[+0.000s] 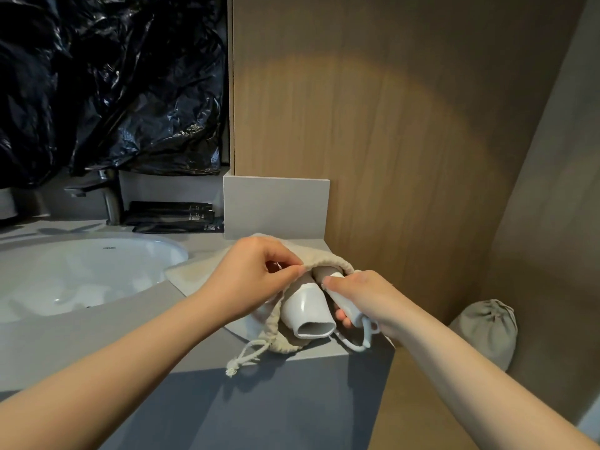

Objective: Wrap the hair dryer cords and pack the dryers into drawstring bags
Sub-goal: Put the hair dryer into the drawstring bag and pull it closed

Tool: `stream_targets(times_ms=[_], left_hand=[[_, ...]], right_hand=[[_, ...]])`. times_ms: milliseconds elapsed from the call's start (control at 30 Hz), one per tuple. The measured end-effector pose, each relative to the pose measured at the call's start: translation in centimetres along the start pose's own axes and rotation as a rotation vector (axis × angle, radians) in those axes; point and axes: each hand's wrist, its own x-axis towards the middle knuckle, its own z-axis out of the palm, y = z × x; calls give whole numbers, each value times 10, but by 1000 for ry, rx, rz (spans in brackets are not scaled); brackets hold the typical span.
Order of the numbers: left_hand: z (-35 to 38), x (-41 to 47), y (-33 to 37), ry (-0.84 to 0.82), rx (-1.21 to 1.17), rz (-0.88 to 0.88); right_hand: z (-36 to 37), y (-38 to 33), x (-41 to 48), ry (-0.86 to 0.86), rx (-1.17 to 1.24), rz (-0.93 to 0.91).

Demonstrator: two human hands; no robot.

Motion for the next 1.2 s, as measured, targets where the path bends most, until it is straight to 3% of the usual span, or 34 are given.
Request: stream_targets(times_ms=[167, 333, 533, 633, 733, 967, 1100, 1200], left_hand=[[2, -3, -5, 3, -19, -22], [2, -5, -6, -1, 15, -2], [11, 0, -3, -18, 68, 38], [19, 11, 2, -71, 197, 71], [22, 23, 6, -96, 202, 124], [25, 21, 3, -62, -18, 267], [22, 9, -2, -48, -22, 278], [14, 2, -11, -53, 11, 257]], right_hand=[[-5, -2, 4, -93, -144, -52], [-27, 5, -7, -226, -121, -131], [-38, 34, -19, 38, -232, -219], [-34, 39, -16, 70, -221, -291], [-32, 41, -12, 127, -113, -297], [7, 39, -9, 157, 451, -254], [31, 38, 0, 306, 462, -328], [45, 40, 5, 325, 508, -316]])
